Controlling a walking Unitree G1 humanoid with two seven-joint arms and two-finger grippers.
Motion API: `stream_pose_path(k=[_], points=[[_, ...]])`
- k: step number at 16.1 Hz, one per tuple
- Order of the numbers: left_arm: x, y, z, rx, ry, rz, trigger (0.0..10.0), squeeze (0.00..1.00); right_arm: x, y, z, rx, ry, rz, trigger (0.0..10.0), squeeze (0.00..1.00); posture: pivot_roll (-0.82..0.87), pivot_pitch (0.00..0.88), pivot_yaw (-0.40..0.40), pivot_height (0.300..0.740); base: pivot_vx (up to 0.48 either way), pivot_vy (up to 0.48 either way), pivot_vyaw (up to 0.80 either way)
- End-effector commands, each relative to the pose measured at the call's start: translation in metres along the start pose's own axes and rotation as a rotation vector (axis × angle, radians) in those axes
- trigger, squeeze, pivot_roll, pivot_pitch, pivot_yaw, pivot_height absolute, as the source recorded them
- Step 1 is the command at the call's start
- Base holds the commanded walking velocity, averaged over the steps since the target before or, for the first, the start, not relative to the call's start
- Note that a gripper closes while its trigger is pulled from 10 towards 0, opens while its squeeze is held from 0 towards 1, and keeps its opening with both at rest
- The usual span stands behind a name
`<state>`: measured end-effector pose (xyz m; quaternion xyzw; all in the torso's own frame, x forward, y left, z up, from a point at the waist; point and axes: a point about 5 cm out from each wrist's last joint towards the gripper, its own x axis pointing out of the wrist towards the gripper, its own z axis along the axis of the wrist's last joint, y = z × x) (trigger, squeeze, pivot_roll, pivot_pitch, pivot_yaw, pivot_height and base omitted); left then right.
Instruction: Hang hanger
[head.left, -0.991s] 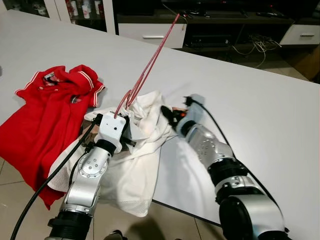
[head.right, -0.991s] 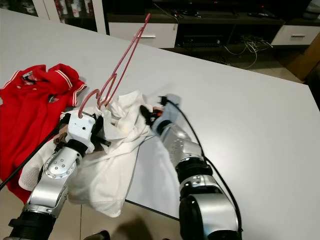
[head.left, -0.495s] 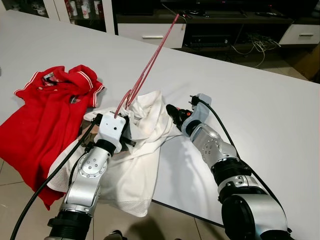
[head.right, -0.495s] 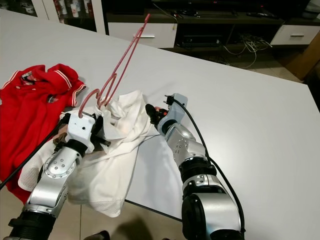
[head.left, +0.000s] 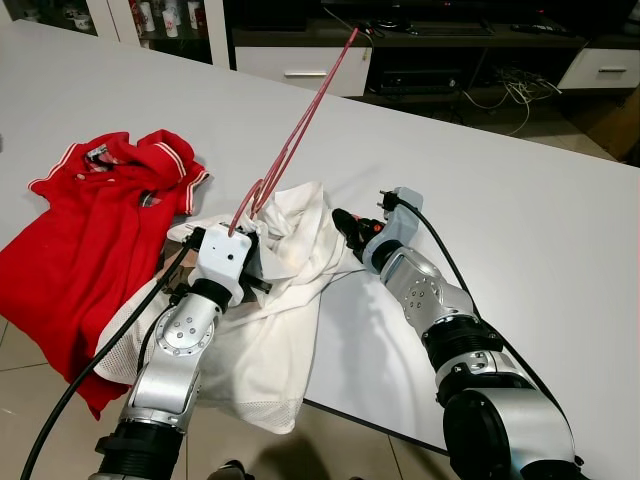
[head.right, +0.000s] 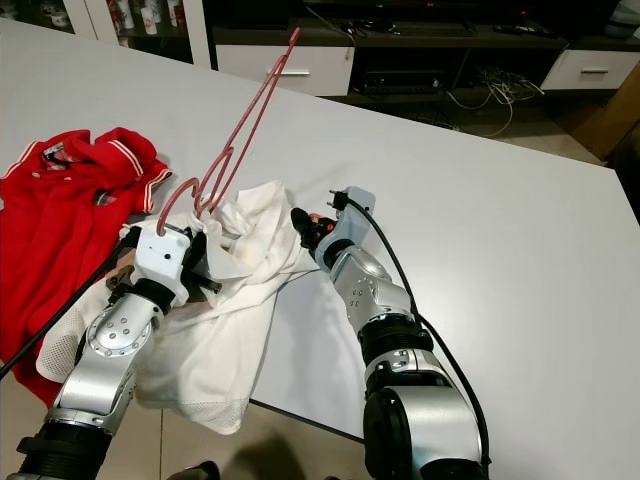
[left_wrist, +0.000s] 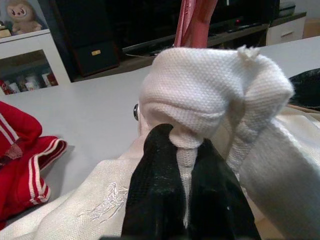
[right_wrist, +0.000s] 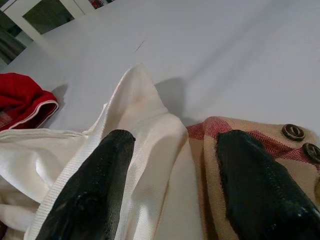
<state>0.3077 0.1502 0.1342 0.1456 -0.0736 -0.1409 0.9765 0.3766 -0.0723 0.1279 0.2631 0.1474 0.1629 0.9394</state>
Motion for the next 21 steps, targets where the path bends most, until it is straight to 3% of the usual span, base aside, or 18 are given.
stream_pose_path(k=[1,3,7,8,12,15,21], points=[[-0.006,-0.009,-0.021,-0.025,0.106,-0.032,0.0,0.00,0.000,-0.003,0.000,0.001,-0.005,-0.013,10.0,0.00,0.12,0.118,-0.100,0.740,0.000,0.000,0.00],[-0.006,-0.010,-0.020,-0.022,0.101,-0.051,0.0,0.00,-0.003,0.024,-0.019,-0.028,-0.007,0.168,10.0,0.00,0.13,0.113,-0.084,0.740,0.000,0.000,0.00],[-0.003,-0.009,-0.019,-0.017,0.098,-0.063,0.0,0.00,-0.015,-0.010,-0.015,-0.039,-0.063,0.060,10.0,0.00,0.11,0.103,-0.067,0.740,0.000,0.000,0.00],[-0.002,-0.009,-0.019,-0.017,0.097,-0.065,0.0,0.00,-0.015,-0.012,-0.013,-0.037,-0.071,0.050,10.0,0.00,0.11,0.102,-0.066,0.740,0.000,0.000,0.00],[0.005,-0.010,-0.013,-0.012,0.080,-0.088,0.0,0.00,-0.008,0.000,-0.009,-0.028,-0.103,0.057,10.0,0.00,0.12,0.107,-0.051,0.740,0.000,0.000,0.00],[-0.001,-0.011,-0.015,-0.011,0.084,-0.098,0.0,0.00,-0.003,0.012,-0.008,-0.038,-0.102,0.092,10.0,0.00,0.14,0.118,-0.053,0.740,0.000,0.000,0.00],[-0.006,-0.011,-0.016,-0.015,0.092,-0.087,0.0,0.00,0.004,0.022,-0.020,-0.093,-0.049,0.083,10.0,0.00,0.16,0.126,-0.064,0.740,0.000,0.000,0.00]])
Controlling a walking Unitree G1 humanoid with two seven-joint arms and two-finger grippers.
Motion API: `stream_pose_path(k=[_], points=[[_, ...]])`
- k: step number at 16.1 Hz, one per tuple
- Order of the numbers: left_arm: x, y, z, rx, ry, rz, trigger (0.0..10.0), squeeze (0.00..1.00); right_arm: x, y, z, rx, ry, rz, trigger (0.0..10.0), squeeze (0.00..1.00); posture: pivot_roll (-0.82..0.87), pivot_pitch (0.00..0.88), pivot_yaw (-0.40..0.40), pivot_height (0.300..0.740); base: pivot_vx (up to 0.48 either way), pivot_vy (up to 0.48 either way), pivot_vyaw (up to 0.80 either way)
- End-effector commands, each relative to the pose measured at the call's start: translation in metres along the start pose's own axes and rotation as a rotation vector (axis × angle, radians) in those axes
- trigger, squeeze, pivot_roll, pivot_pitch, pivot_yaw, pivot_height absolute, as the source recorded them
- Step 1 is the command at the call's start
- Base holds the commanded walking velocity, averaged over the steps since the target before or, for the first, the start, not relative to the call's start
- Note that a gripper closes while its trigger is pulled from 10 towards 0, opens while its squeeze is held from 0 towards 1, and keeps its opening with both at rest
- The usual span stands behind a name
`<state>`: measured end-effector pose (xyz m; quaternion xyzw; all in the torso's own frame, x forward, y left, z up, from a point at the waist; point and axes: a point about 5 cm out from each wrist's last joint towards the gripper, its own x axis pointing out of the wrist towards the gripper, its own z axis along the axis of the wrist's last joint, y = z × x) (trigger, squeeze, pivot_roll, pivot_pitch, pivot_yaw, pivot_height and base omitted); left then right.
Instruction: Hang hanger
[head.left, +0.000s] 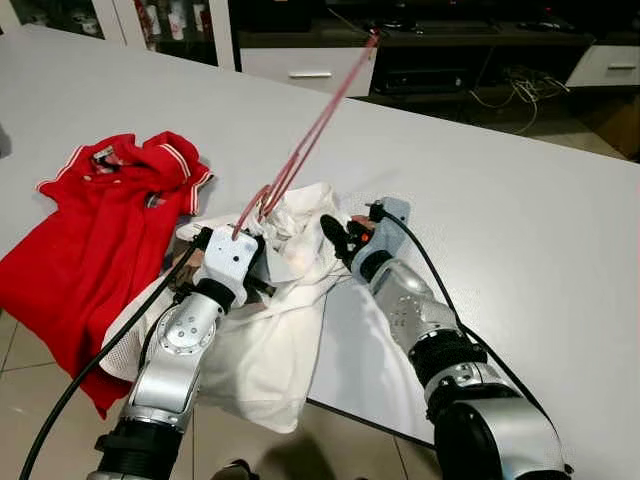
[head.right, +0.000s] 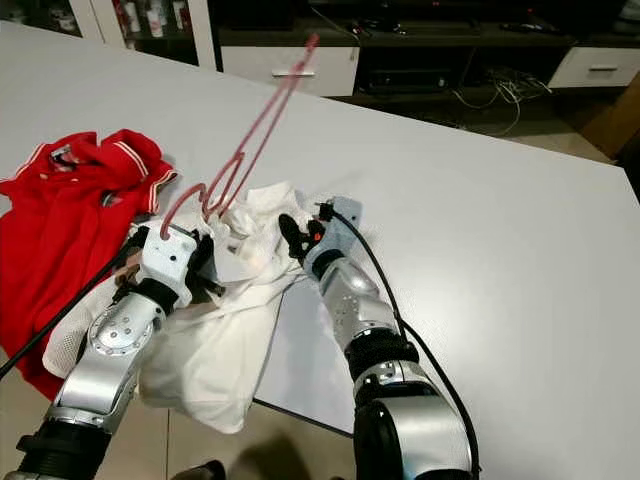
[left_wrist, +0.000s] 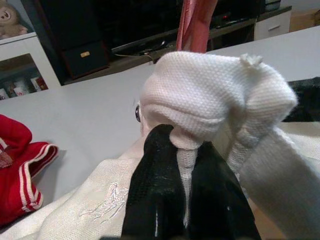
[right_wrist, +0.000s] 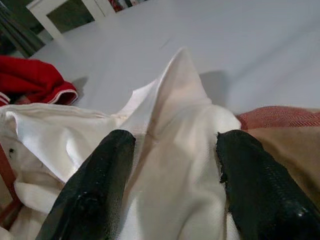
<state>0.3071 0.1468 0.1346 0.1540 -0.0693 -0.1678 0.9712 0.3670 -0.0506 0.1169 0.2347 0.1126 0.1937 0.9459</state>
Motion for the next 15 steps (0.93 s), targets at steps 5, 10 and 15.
stream_pose_path(k=[5,10,15], points=[[-0.008,-0.010,-0.018,-0.034,0.093,-0.028,0.0,0.00,0.006,0.017,-0.004,0.019,0.022,0.058,10.0,0.00,0.16,0.128,-0.068,0.740,0.000,0.000,0.00],[-0.007,-0.012,-0.018,-0.032,0.093,-0.038,0.0,0.00,0.007,0.033,-0.014,0.073,0.069,0.189,10.0,0.00,0.15,0.122,-0.064,0.740,0.000,0.000,0.00],[-0.007,-0.012,-0.018,-0.030,0.093,-0.042,0.0,0.00,0.004,0.041,-0.022,0.104,0.098,0.276,1.8,0.00,0.15,0.119,-0.063,0.740,0.000,0.000,0.00]])
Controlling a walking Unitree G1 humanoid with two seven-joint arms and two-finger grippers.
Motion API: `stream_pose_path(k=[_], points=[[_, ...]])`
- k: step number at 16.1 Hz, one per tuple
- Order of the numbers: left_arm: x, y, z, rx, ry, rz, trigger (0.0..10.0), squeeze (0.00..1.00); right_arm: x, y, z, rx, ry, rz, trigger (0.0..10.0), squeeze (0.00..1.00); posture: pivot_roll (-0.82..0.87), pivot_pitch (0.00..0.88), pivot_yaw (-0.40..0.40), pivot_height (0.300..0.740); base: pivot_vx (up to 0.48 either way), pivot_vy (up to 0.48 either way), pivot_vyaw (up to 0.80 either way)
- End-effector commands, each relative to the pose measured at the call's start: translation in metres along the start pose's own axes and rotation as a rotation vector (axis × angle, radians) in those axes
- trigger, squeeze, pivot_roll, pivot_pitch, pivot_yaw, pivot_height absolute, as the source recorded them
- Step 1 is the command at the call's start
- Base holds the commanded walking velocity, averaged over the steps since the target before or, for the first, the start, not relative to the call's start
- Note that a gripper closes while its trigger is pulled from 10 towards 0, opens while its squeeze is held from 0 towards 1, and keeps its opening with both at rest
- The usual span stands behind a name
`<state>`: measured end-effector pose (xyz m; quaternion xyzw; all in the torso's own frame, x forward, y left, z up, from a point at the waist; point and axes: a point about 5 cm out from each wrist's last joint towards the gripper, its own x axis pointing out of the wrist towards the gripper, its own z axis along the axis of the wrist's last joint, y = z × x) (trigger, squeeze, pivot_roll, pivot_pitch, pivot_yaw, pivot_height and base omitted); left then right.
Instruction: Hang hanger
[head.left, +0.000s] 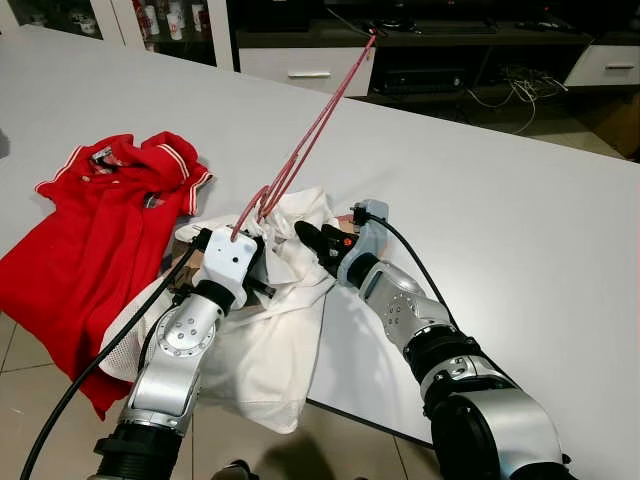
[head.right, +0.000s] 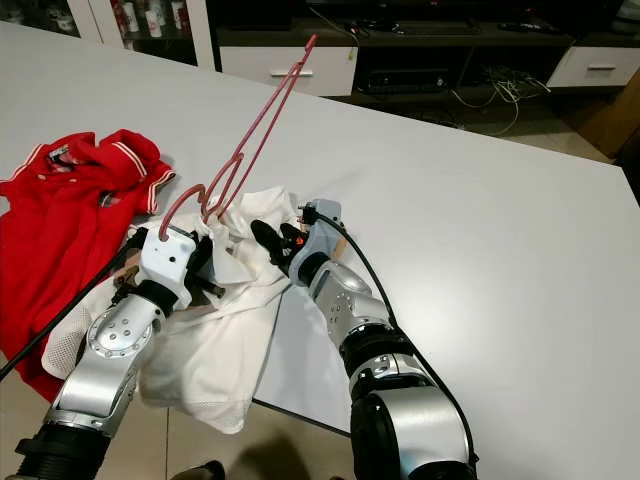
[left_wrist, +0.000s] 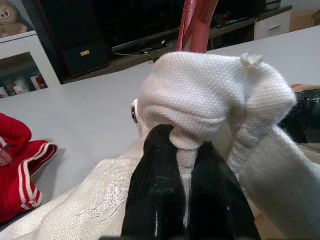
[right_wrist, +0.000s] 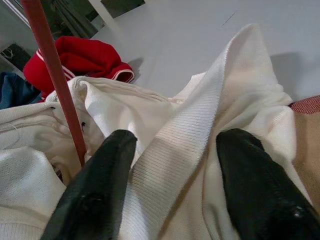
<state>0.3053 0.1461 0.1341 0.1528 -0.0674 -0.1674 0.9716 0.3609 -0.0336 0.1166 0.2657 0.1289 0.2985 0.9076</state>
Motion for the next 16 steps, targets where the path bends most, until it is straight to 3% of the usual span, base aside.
stream_pose_path(k=[1,12,16], points=[[-0.005,-0.011,-0.018,-0.027,0.088,-0.042,0.0,0.00,0.009,0.024,-0.015,0.047,0.018,0.071,0.0,0.00,0.15,0.118,-0.064,0.740,0.000,0.000,0.00],[-0.004,-0.012,-0.017,-0.029,0.087,-0.042,0.0,0.00,0.002,0.013,-0.015,0.061,-0.007,0.035,0.0,0.00,0.14,0.120,-0.062,0.740,0.000,0.000,0.00],[-0.004,-0.012,-0.017,-0.027,0.084,-0.047,0.0,0.00,-0.009,0.000,-0.010,0.079,-0.055,0.022,0.0,0.00,0.14,0.116,-0.056,0.740,0.000,0.000,0.00]])
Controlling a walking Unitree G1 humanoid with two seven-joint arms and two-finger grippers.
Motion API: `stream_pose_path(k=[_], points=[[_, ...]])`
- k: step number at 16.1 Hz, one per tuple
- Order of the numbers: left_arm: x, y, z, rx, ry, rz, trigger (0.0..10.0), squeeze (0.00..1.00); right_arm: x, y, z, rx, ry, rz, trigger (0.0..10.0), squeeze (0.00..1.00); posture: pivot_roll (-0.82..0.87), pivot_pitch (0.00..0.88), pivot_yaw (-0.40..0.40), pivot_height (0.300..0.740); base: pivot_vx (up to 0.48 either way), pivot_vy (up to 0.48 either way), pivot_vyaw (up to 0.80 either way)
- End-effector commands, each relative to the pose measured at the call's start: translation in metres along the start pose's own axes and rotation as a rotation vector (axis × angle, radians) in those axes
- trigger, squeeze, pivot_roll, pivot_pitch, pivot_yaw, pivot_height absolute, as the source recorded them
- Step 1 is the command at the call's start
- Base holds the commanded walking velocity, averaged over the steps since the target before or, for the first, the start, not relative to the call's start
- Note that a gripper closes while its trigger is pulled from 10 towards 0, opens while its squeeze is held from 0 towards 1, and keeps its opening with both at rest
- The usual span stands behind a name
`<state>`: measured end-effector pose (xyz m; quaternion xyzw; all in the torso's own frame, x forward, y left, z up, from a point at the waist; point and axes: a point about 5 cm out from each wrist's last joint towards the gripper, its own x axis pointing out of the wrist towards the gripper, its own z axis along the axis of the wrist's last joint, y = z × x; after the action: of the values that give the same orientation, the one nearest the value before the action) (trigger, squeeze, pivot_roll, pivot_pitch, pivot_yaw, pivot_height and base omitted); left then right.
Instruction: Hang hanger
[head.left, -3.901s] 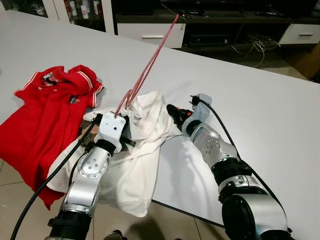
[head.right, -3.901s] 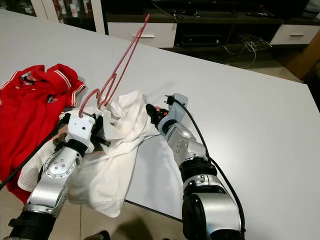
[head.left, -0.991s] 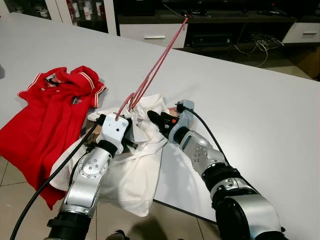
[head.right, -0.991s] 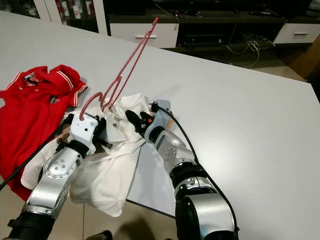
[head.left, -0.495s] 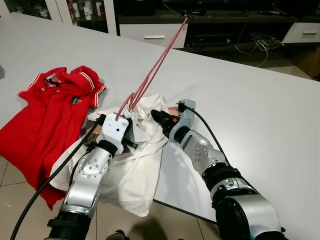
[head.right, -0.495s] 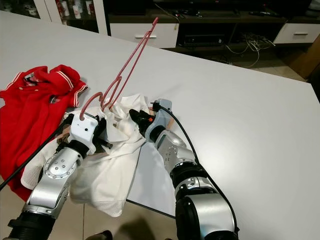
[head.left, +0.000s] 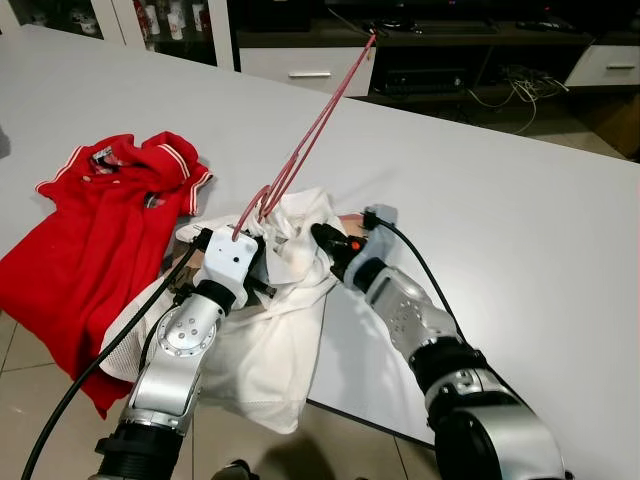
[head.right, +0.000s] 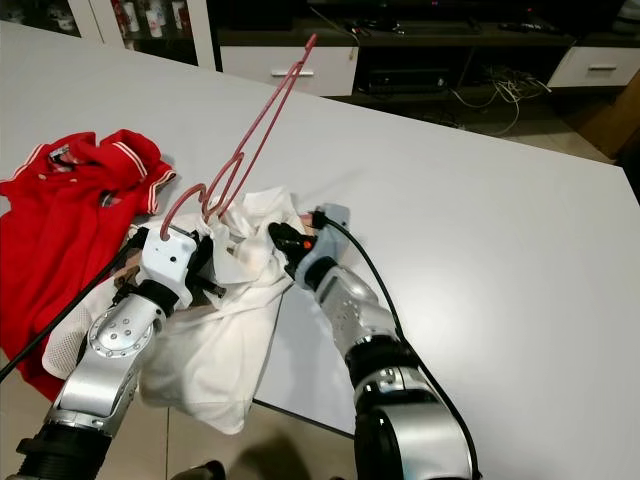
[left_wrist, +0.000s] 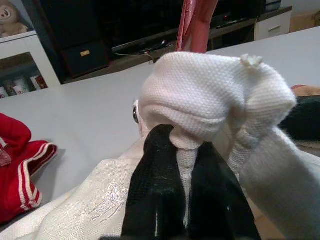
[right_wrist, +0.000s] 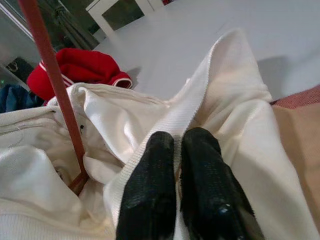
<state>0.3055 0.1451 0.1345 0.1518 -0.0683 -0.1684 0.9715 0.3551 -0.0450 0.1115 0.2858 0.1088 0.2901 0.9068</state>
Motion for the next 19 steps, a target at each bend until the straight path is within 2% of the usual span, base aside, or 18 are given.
stream_pose_path(k=[1,3,6,8,9,10,13,17,19], points=[[-0.004,-0.014,-0.017,-0.028,0.084,-0.062,0.0,0.00,-0.006,0.003,-0.005,0.064,-0.032,0.026,0.0,0.00,0.14,0.110,-0.053,0.740,0.000,0.000,0.00],[-0.005,-0.017,-0.016,-0.032,0.082,-0.082,0.0,0.00,-0.014,0.002,-0.006,0.069,-0.045,0.038,0.0,0.00,0.13,0.107,-0.047,0.740,0.000,0.000,0.00],[-0.005,-0.025,-0.015,-0.040,0.071,-0.130,0.0,0.00,-0.035,-0.002,-0.008,0.105,-0.091,0.051,0.0,0.00,0.12,0.101,-0.035,0.740,0.000,0.000,0.00],[-0.004,-0.027,-0.015,-0.041,0.067,-0.141,0.0,0.00,-0.041,0.000,-0.005,0.108,-0.110,0.055,0.0,0.00,0.12,0.097,-0.030,0.740,0.000,0.000,0.00],[-0.004,-0.027,-0.014,-0.038,0.064,-0.149,0.0,0.00,-0.044,0.001,-0.001,0.106,-0.129,0.054,0.0,0.00,0.11,0.094,-0.028,0.740,0.000,0.000,0.00],[-0.002,-0.027,-0.013,-0.027,0.054,-0.158,0.0,0.00,-0.051,0.000,0.015,0.073,-0.202,0.024,0.0,0.00,0.11,0.091,-0.029,0.740,0.000,0.000,0.00],[-0.001,-0.017,-0.006,-0.021,0.001,-0.146,0.0,0.00,-0.058,-0.006,0.039,0.026,-0.315,-0.097,0.0,0.00,0.10,0.086,-0.036,0.740,0.000,0.000,0.00],[-0.003,-0.020,-0.002,-0.026,-0.034,-0.177,0.0,0.00,-0.058,0.002,0.050,0.029,-0.339,-0.094,0.0,0.00,0.10,0.089,-0.048,0.740,0.000,0.000,0.00],[-0.004,-0.022,-0.002,-0.028,-0.037,-0.179,0.0,0.00,-0.061,-0.001,0.053,0.030,-0.350,-0.107,0.0,0.00,0.10,0.092,-0.052,0.740,0.000,0.000,0.00]])
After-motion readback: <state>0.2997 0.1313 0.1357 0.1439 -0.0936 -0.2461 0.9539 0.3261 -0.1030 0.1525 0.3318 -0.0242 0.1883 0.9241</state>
